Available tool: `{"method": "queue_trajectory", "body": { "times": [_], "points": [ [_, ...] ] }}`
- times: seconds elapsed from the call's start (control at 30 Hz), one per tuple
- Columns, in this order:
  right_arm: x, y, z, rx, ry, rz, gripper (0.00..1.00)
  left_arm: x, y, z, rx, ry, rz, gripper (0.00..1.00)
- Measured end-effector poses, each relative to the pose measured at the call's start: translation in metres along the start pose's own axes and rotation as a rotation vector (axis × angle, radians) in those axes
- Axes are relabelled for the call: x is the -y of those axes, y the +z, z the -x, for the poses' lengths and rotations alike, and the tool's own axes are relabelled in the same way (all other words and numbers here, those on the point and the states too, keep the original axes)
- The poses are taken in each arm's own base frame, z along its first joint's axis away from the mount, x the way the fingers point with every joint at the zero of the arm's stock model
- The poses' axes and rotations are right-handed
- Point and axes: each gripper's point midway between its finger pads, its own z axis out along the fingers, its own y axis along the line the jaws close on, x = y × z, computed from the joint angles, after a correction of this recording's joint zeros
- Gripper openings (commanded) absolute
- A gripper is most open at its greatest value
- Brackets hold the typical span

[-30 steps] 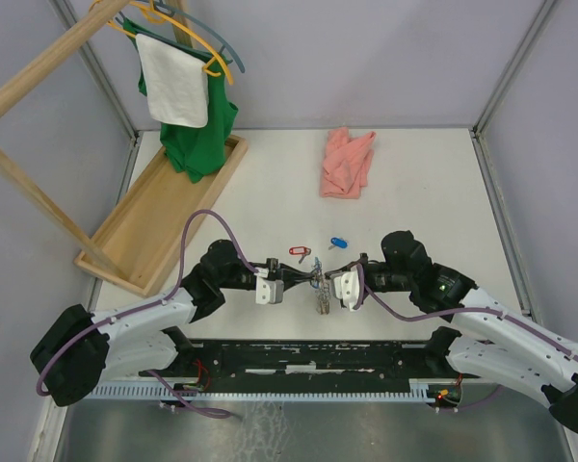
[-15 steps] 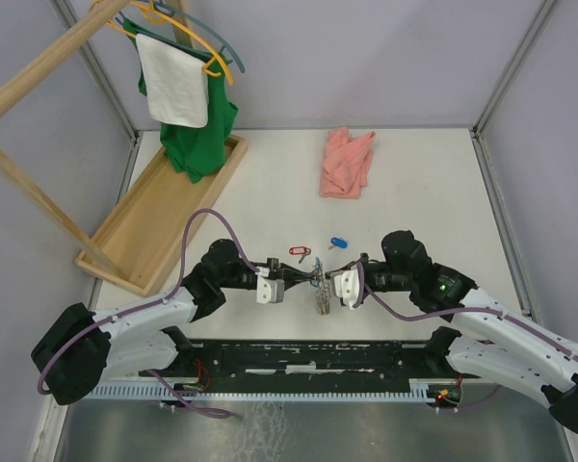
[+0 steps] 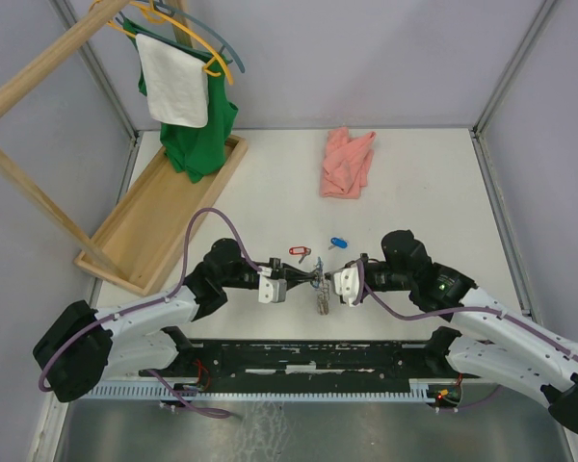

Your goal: Put the keys on the keyring

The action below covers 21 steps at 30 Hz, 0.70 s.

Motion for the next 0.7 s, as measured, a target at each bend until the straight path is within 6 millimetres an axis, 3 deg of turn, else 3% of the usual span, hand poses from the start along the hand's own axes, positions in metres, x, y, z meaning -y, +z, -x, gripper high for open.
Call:
{"method": "queue_trajectory", "body": {
  "times": [0.7],
  "points": [
    [-0.001, 0.0014, 0.0003, -0.008, -0.034, 0.037, 0.01, -0.0009, 0.0027, -0.0013, -0.047, -0.064, -0.039, 0.03]
  ]
}}
